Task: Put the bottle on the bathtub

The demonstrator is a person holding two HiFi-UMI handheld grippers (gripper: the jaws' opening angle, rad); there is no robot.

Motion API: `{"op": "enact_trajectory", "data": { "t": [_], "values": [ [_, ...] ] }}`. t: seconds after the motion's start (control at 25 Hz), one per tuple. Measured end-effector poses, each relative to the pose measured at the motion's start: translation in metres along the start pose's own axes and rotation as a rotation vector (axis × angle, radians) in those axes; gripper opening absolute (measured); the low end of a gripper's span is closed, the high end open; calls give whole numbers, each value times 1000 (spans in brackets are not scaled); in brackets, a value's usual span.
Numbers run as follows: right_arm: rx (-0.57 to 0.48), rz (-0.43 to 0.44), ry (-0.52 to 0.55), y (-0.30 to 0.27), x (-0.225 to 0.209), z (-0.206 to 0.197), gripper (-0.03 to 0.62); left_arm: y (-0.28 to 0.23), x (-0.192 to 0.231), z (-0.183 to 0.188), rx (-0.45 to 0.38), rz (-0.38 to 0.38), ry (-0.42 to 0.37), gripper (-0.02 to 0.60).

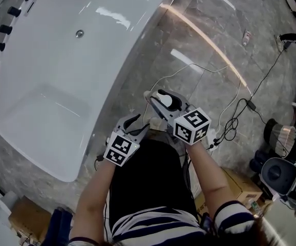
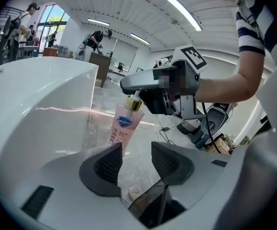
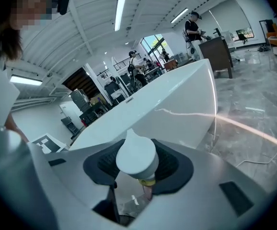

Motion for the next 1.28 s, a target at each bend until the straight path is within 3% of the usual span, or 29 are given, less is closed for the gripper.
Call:
{"op": "enact_trajectory", "data": {
  "t": [0.4, 0.96, 1.28],
  "values": [
    [38, -20, -22, -40, -47, -40, 172, -41, 33, -22, -12, 38, 40, 204],
    [117, -37, -52, -124, -110, -128, 172, -88, 66, -97, 42, 132, 155, 199],
    [174, -28, -47, -164, -124, -172, 172, -106, 81, -136, 65, 152, 169, 173]
  ]
}}
Point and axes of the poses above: the fingertips, and each gripper's own axes: y backward along the fingers, x to its left, z out of its top, the point moved 7 cm from there along y, backward along the fingers, and after that the axes turned 5 degrees about z, right-handed, at the moved point
